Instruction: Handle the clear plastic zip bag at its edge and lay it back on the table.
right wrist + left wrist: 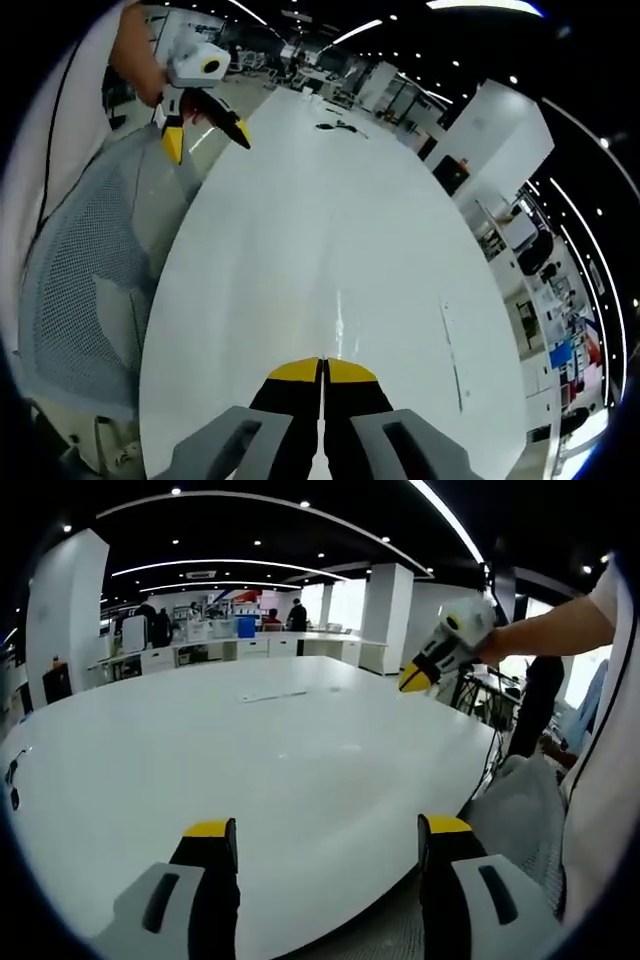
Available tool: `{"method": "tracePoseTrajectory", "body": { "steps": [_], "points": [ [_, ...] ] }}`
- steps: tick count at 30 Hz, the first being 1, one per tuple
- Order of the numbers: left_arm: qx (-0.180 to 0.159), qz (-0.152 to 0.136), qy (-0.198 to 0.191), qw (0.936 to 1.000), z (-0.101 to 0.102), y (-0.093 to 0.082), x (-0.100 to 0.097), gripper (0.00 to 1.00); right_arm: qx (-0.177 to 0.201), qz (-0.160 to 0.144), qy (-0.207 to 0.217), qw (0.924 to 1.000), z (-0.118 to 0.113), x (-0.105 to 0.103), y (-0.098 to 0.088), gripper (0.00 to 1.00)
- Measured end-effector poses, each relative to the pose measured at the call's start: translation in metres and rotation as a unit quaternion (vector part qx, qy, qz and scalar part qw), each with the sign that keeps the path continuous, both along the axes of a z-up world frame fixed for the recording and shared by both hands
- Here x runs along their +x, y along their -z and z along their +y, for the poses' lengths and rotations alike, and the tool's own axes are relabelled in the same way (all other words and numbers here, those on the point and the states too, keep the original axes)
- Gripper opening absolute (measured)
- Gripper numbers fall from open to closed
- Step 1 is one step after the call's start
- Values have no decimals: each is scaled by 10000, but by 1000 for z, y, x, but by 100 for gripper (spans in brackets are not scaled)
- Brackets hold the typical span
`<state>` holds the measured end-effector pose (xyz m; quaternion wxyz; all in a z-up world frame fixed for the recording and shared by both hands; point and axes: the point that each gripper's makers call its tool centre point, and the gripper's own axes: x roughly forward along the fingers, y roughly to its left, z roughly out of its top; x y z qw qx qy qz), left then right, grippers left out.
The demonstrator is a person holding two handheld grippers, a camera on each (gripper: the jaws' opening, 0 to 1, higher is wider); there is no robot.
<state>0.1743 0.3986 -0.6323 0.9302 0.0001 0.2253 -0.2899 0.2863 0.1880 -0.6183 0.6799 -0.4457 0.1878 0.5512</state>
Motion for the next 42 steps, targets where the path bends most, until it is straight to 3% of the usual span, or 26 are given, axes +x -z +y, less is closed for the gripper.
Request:
{"method": "tracePoseTrajectory", "body": {
  "steps": [5,12,23,42],
  "points": [
    [-5,-89,136,9999,-8,-9,0,71,65,-33,-38,10000,2,-6,-13,0],
    [65,-283,443,9986,-24,-37,2,63,155,-80,-141,9997,5,-16,-33,0],
    [209,-567,706,9957,-29,-68,13,59,242,-105,-241,9994,7,-29,-57,0],
    [678,-894,1551,9815,-57,-129,28,49,165,-64,-480,9987,11,-46,-84,0]
  ]
}}
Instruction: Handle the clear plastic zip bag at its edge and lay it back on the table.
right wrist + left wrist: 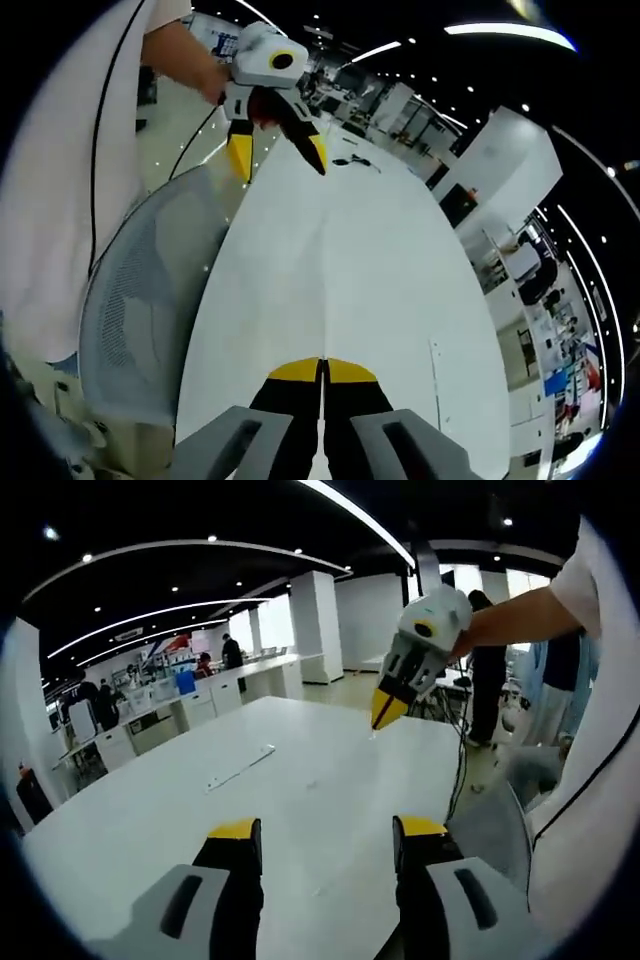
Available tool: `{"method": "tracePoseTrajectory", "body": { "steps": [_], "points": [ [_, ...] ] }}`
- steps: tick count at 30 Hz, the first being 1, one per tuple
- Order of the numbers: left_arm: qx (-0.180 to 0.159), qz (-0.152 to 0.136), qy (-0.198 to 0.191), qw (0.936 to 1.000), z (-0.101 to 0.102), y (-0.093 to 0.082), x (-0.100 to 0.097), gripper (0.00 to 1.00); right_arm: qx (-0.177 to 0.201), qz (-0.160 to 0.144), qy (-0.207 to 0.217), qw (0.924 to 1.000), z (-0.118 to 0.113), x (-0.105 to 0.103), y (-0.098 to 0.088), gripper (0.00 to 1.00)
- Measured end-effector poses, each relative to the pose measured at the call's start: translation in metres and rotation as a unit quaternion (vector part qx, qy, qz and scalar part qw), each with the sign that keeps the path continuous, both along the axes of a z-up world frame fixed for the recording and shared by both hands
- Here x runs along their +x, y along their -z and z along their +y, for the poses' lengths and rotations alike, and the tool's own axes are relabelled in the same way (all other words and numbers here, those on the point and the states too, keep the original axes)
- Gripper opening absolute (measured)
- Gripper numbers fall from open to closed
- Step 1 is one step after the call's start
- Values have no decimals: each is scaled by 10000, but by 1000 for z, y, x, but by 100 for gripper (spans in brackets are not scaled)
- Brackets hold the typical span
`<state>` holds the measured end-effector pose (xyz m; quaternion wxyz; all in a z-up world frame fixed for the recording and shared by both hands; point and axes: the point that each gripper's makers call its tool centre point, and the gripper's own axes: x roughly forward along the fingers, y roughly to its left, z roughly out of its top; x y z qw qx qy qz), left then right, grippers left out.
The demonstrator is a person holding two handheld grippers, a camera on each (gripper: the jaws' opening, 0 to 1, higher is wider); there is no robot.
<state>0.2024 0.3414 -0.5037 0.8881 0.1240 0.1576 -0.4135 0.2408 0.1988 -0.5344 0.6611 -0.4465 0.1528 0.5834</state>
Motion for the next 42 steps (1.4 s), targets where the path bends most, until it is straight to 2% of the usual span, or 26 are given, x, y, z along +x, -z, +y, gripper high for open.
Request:
{"method": "tracePoseTrajectory", "body": {
  "steps": [7,9,13,16,18,22,31,42],
  "points": [
    [532,-135,299,9980,-4,-6,10,43,-8,-25,-57,10000,3,-2,-4,0],
    [651,-95,425,9969,-7,-5,12,40,-32,-36,-75,10000,4,-2,-4,0],
    [1105,-80,683,9915,-8,-2,15,35,-53,-21,-100,9999,5,-4,-2,0],
    [1222,-89,791,9893,-10,-2,17,30,-80,-24,-106,9999,5,-4,-2,0],
    [1380,-4,1002,9854,-12,1,14,25,-86,-24,-110,9999,5,-5,-2,0],
    [1803,-86,1238,9758,-16,5,13,24,-96,-28,-121,9999,6,-6,-3,0],
    [2180,-149,1531,9638,-22,2,18,17,-118,-27,-157,9998,7,-6,-6,0],
    [2620,68,1818,9478,-22,8,19,9,-128,-26,-190,9997,9,-7,-8,0]
  ]
}}
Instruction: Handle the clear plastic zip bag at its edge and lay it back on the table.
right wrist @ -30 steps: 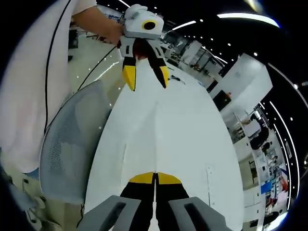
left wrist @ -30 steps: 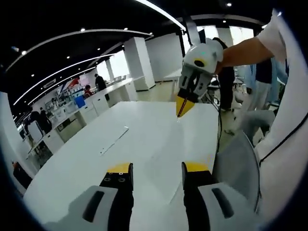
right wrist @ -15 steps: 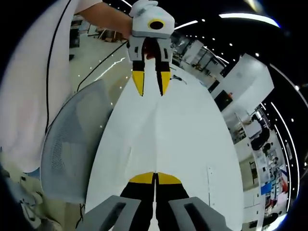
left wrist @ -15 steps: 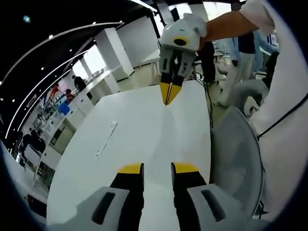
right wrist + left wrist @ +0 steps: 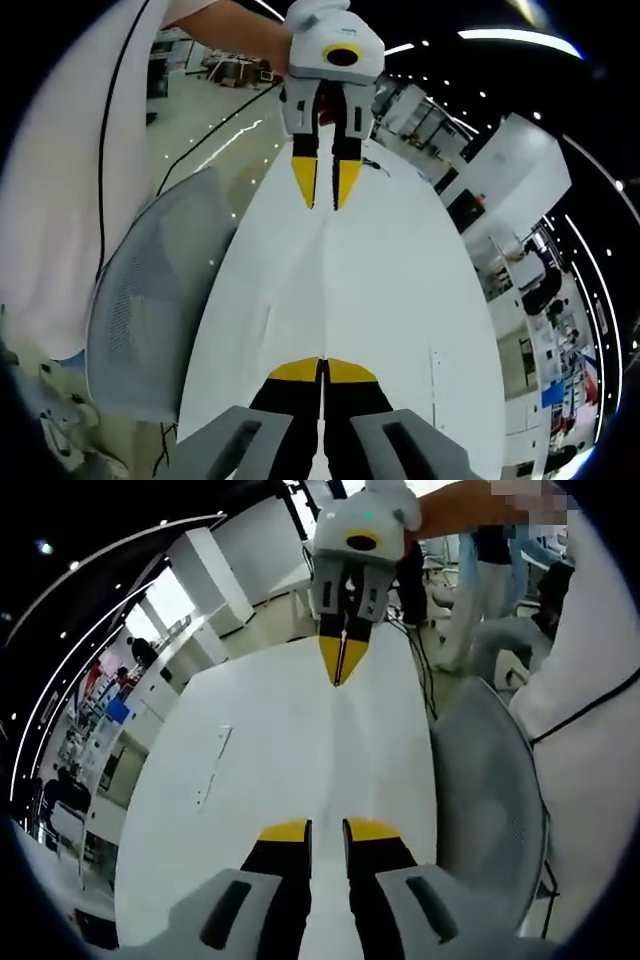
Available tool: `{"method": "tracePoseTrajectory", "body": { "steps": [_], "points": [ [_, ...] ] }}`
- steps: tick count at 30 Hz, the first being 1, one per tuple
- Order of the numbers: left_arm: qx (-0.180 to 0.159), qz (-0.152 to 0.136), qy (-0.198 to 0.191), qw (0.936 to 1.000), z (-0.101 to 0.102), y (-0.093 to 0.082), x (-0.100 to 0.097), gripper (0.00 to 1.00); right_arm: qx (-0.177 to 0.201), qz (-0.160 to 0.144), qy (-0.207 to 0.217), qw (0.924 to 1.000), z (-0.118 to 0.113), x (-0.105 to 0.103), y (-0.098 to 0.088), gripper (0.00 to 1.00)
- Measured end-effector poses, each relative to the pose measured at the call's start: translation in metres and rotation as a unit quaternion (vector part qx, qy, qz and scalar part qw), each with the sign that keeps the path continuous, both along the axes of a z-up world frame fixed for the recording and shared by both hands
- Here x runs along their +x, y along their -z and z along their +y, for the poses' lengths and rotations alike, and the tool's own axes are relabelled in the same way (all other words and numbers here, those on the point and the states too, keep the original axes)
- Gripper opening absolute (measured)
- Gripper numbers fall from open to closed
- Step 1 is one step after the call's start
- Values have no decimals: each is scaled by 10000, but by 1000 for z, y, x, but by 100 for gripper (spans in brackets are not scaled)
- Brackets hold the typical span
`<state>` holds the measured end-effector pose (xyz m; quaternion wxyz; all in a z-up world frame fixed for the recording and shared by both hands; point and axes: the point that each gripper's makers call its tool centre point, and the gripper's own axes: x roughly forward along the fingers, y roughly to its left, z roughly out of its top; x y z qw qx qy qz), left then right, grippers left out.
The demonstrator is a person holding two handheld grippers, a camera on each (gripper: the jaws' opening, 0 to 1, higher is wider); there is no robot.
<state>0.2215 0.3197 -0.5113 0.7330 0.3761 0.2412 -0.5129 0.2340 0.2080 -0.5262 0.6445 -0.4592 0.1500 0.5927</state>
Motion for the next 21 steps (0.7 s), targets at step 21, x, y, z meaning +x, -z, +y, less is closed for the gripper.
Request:
{"method": "tracePoseTrajectory", "body": {
  "steps": [21],
  "points": [
    [538,42,140,9984,4,15,6,8,-8,8,4,10000,-1,-1,1,0]
  ]
}}
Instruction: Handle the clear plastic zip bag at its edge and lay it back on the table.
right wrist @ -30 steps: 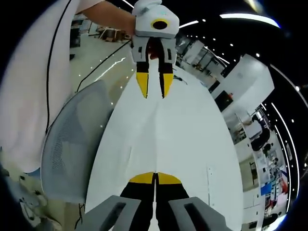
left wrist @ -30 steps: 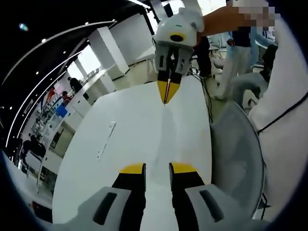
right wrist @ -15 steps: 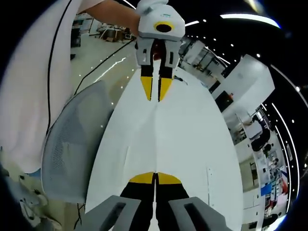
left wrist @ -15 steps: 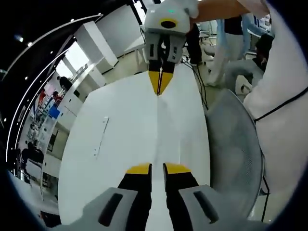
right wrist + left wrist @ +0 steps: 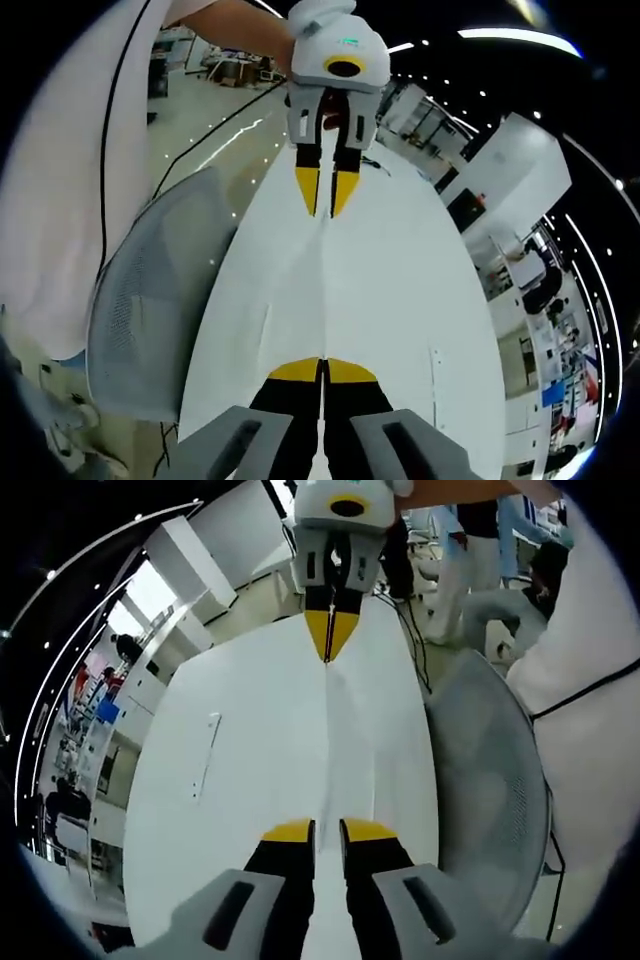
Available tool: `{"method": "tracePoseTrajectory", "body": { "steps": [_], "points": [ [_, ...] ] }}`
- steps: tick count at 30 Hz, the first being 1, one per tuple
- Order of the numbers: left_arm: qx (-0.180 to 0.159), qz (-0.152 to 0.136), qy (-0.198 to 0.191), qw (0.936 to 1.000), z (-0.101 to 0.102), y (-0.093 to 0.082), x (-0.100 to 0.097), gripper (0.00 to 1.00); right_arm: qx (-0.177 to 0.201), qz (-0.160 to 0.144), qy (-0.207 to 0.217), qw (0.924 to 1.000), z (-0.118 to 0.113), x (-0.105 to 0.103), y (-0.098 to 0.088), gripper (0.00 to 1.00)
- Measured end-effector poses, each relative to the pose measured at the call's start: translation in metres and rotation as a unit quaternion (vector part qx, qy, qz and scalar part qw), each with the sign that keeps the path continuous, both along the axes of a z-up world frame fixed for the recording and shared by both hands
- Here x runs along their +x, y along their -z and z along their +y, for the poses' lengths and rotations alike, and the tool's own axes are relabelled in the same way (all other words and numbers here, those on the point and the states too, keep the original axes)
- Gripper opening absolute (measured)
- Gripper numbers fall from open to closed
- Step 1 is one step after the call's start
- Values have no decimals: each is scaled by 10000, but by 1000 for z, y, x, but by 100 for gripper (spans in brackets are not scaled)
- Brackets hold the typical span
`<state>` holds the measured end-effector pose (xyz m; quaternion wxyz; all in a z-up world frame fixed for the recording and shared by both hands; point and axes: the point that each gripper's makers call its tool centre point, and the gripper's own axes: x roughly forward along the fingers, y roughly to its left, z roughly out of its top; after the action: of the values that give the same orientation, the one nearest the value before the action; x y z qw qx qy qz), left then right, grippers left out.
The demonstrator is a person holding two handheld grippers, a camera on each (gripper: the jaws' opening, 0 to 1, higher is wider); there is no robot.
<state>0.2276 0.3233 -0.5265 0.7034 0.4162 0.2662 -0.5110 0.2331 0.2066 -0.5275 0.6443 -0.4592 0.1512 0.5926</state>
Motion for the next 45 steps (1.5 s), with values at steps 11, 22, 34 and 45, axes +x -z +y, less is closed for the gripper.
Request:
{"method": "tracePoseTrajectory", "body": {
  "steps": [11,22,34,45],
  "points": [
    [190,131,74,9997,-1,8,0,3,7,34,-4,10000,2,-2,1,0],
    [300,183,111,9993,0,12,-2,0,-7,44,-23,10000,3,-3,0,0],
    [333,184,69,9993,1,12,-2,0,-39,88,22,10000,4,-2,0,0],
    [286,93,75,9995,0,9,2,0,57,83,141,9999,6,1,-5,1]
  ]
}}
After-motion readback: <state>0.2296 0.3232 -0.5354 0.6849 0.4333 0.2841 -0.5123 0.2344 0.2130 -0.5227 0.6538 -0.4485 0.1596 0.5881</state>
